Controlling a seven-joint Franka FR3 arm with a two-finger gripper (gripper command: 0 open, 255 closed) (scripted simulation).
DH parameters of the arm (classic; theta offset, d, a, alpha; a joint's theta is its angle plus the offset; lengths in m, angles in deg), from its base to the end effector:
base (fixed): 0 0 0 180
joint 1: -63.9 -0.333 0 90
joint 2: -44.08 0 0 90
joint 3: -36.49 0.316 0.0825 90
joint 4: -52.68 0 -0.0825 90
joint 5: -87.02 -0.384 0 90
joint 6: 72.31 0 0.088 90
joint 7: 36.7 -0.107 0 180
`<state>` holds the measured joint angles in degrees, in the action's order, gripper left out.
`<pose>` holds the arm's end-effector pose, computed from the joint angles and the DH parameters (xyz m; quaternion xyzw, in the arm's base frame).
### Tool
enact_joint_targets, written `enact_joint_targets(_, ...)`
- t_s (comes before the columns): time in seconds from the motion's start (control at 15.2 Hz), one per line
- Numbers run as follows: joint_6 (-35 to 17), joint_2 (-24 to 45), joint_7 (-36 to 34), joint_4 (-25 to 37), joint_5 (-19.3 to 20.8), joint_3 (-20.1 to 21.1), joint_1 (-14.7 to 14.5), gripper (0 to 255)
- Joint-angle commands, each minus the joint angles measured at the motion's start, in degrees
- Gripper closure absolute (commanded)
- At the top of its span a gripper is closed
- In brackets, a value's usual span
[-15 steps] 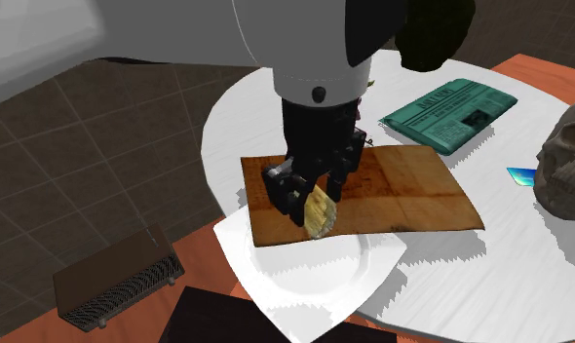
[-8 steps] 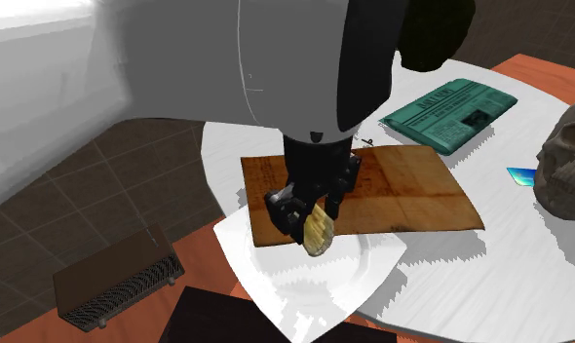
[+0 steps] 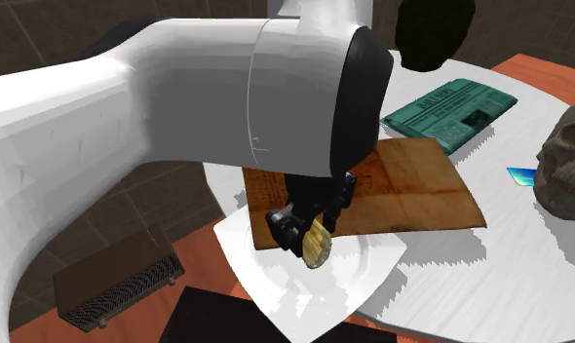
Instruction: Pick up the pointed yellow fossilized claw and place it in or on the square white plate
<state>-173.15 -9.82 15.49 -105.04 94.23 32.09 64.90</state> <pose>0.2668 -0.0360 0.4622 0.9047 0.4241 -0.0374 0.0146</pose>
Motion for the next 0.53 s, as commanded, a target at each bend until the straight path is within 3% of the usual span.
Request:
enact_joint_targets(0.0, -0.3, 0.1, -0.1, -0.2, 0.0, 0.0, 0.0, 255)
enact_joint_targets(0.33, -0.3, 0.1, 0.0, -0.2, 0.0, 0.0, 0.0, 255)
enact_joint_targets(0.4, -0.3, 0.1, -0.1, -0.2, 0.0, 0.0, 0.0, 0)
enact_joint_targets(0.46, -0.3, 0.1, -0.1, -0.2, 0.0, 0.0, 0.0, 0)
